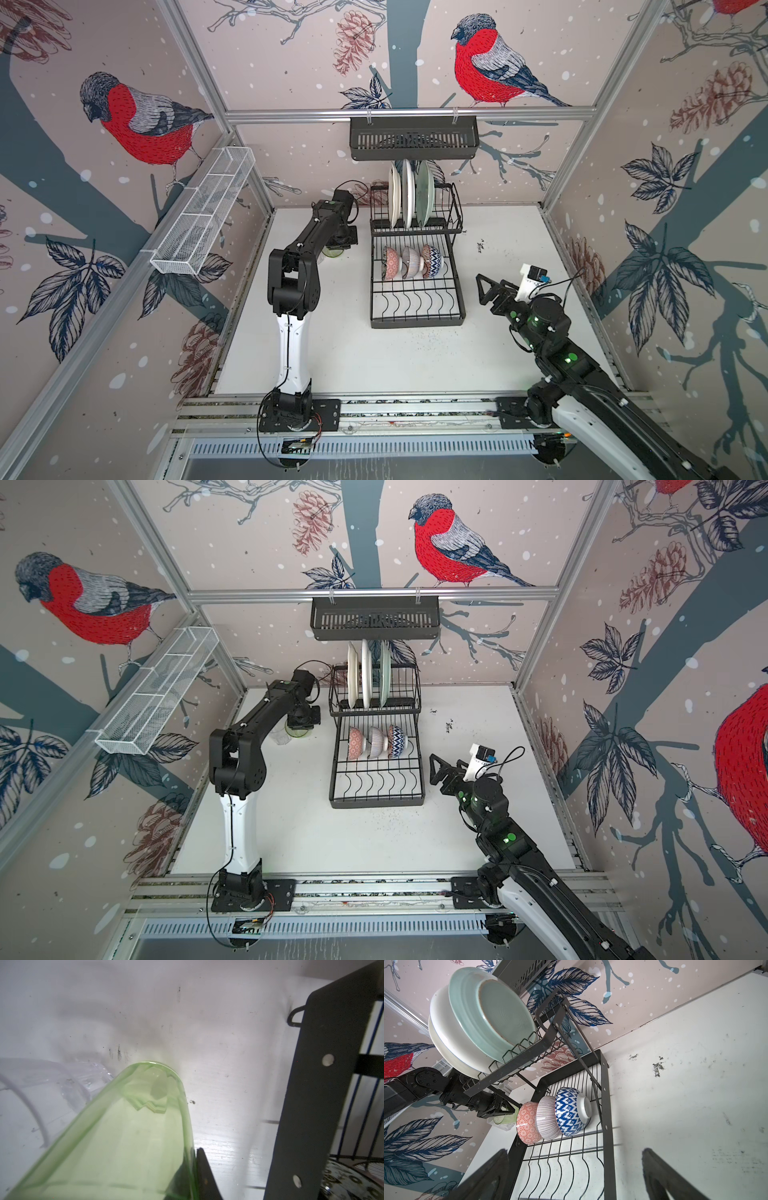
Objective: Unload the mixed dishes from the dish rack
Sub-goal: 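Lower the tumbler upright onto the table and open the left gripper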
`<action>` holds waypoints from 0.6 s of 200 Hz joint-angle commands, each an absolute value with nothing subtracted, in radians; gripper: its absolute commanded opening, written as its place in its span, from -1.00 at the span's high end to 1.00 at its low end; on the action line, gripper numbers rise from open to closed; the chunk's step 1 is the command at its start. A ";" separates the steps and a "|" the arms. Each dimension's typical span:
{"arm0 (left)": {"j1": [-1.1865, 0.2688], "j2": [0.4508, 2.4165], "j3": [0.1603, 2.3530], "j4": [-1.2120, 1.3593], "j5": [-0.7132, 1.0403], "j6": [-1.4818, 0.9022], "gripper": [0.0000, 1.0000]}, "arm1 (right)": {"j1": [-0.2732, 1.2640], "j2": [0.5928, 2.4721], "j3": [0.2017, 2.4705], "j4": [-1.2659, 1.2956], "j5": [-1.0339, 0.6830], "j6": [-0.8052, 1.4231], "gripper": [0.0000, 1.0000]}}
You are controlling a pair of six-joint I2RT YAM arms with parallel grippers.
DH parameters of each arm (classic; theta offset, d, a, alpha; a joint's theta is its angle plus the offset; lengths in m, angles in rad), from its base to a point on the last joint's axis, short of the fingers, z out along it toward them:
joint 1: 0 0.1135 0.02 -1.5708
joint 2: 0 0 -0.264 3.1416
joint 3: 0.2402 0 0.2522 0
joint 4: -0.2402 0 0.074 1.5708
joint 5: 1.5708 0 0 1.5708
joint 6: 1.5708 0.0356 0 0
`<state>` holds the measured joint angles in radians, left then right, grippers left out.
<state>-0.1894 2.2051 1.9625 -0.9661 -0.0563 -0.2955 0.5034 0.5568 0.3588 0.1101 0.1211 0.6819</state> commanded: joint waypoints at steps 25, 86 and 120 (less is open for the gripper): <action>-0.187 2.210 1.973 -0.989 -0.068 -0.279 1.00 | 0.498 0.563 0.357 0.124 0.133 0.699 -0.99; -0.187 2.218 1.988 -0.995 -0.081 -0.268 0.83 | 0.488 0.566 0.353 0.114 0.141 0.713 -0.99; -0.187 2.219 2.005 -1.002 -0.101 -0.260 0.46 | 0.485 0.568 0.350 0.126 0.122 0.711 -0.99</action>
<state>-0.1894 2.2189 1.9881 -0.9836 -0.0788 -0.2810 0.4881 0.5663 0.3538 0.1059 0.1303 0.7082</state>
